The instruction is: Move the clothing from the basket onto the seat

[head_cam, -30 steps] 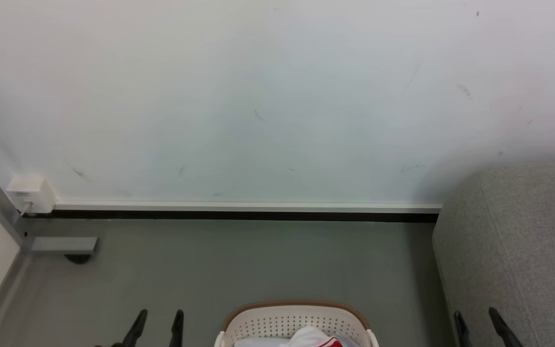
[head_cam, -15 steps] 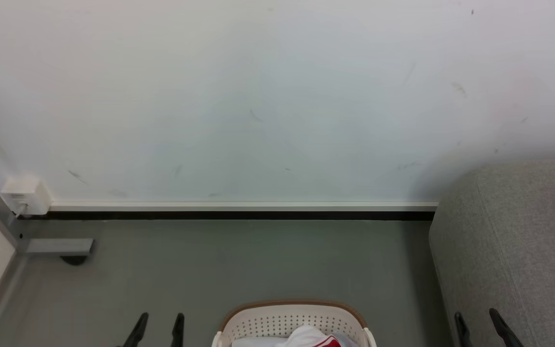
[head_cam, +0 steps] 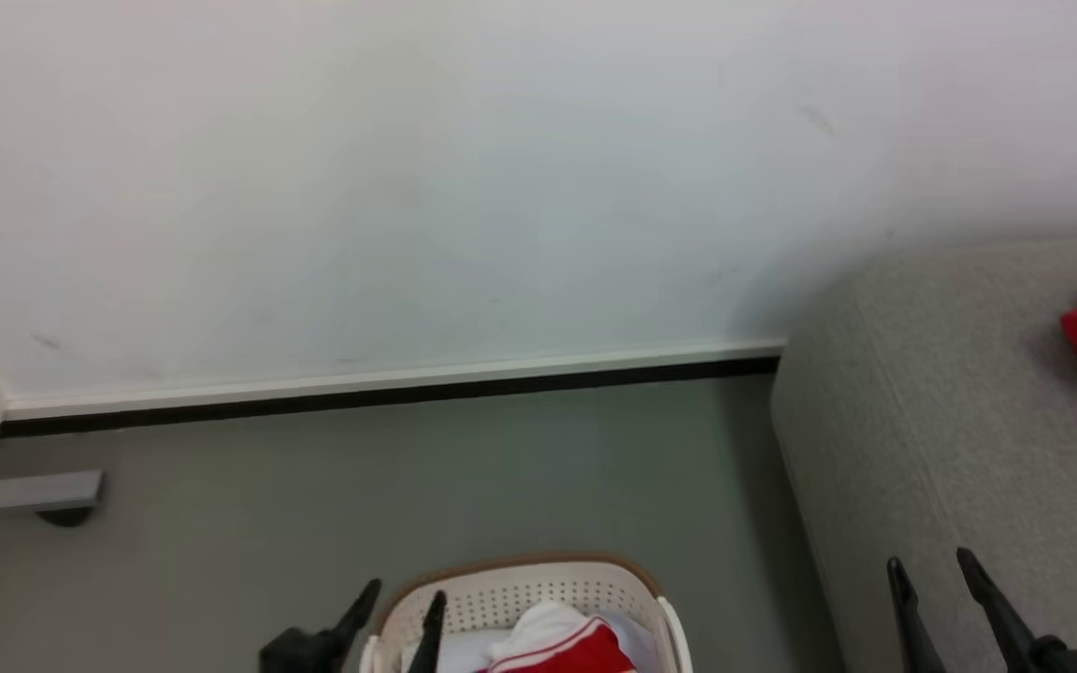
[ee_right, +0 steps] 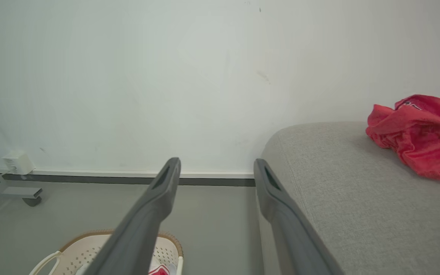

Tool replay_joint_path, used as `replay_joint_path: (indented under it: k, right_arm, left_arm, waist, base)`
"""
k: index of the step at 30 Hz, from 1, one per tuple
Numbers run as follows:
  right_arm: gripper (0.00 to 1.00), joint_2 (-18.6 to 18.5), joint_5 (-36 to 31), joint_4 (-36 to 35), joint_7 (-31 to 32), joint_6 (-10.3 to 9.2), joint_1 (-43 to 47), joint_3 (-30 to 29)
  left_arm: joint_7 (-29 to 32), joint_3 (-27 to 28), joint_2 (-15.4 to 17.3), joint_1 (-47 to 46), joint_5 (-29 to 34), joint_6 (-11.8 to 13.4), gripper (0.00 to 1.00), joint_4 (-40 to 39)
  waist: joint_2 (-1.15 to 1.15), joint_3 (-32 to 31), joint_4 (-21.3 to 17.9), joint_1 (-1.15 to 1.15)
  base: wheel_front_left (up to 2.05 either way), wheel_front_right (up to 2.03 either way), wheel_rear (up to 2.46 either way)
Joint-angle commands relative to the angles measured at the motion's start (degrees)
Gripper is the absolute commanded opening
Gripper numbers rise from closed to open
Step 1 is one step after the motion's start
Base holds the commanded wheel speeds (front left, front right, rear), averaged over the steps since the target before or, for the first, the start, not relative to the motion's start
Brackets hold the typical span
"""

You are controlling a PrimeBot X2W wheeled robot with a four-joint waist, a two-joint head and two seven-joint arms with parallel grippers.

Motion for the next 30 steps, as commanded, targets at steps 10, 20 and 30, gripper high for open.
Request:
replay_joint_path:
  k: [10, 20, 30]
  right_arm:
    - [1.0, -0.09, -1.02, -6.95, -0.18, -0.14, -6.82, -0.35]
    - [1.0, 2.53, -1.86, -13.77, -0.18, -0.14, -13.06, -0.5]
    - [1.0, 4.4, -2.72, -18.96, -0.19, -0.14, -17.69, -0.16]
  left_arm:
    - [5.47, -7.23, 1.45, -15.28, 3.01, -0.61, 1.0, 16.02]
    - [13.71, -14.54, 4.01, -27.24, 1.88, -0.63, 1.0, 26.76]
    - [15.63, -16.91, 5.21, -37.22, 0.14, -0.31, 1.0, 37.34]
  waist:
    - [0.0, 13.3, -9.69, 0.0]
    - [0.0, 27.26, -13.16, 0.0]
    - [0.0, 39.22, -14.06, 0.0]
  base:
    - [0.0, 0.0, 0.0]
    - [0.0, 0.0, 0.0]
    - [0.0, 0.0, 0.0]
